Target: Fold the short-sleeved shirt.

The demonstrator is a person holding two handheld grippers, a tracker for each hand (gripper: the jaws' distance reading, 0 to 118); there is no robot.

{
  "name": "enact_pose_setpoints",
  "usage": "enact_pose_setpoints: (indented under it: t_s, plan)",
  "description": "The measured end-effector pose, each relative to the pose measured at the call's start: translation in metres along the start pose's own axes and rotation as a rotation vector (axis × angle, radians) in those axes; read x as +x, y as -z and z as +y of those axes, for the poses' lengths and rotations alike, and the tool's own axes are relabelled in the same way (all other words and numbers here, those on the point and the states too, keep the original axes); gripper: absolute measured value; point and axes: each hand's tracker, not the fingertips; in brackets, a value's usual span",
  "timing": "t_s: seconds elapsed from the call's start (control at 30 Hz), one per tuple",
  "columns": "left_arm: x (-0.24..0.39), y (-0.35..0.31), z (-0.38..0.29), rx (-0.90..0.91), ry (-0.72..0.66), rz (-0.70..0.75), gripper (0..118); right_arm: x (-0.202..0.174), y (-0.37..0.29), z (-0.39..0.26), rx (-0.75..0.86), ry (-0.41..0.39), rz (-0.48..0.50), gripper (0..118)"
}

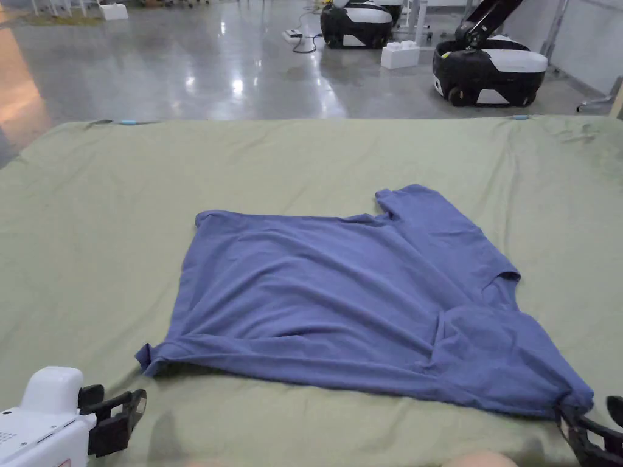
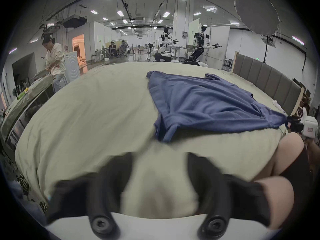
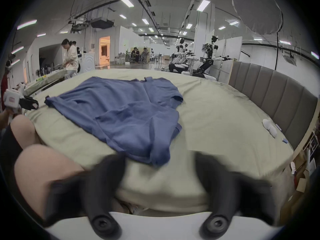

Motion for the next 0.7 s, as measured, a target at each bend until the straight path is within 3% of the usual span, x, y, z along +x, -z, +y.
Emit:
enact_pose_setpoints:
  t_s: [0.07, 0.2, 0.33, 0.37, 0.4, 0.43, 0.47, 0.5, 0.57, 0.7]
  plan:
    - [-0.008, -0.020, -0.011, -0.016, -0.036, -0.035, 95, 0.004, -0.014, -0.012, 0.005, 0.025, 0.003, 118]
    - [-0.014, -0.063, -0.027, -0.005, -0.053, -0.007, 103, 0.006, -0.063, -0.026, 0.074, 0.128, -0.043, 118]
    - [-0.001, -0.094, -0.019, 0.082, -0.138, -0.002, 102, -0.008, -0.080, -0.015, 0.080, 0.181, -0.073, 118]
    - [0.006, -0.098, -0.014, 0.107, -0.146, -0.026, 97, -0.012, -0.080, -0.010, 0.076, 0.193, -0.071, 112]
    - [0.015, -0.103, -0.009, 0.142, -0.144, -0.018, 73, -0.019, -0.078, -0.004, 0.090, 0.175, -0.069, 78]
    - [0.025, -0.106, -0.005, 0.186, -0.134, 0.009, 38, -0.027, -0.077, 0.004, 0.112, 0.153, -0.086, 25]
    - [0.034, -0.105, -0.002, 0.207, -0.106, 0.041, 0, -0.034, -0.074, 0.012, 0.116, 0.131, -0.116, 4]
    - [0.041, -0.101, 0.001, 0.208, -0.086, 0.080, 0, -0.039, -0.074, 0.017, 0.128, 0.109, -0.186, 4]
    - [0.046, -0.098, 0.006, 0.188, -0.088, 0.005, 0, -0.041, -0.064, 0.026, 0.140, 0.136, -0.044, 4]
    - [0.048, -0.068, 0.021, 0.147, -0.091, -0.001, 0, -0.048, -0.047, 0.040, 0.145, 0.105, -0.065, 4]
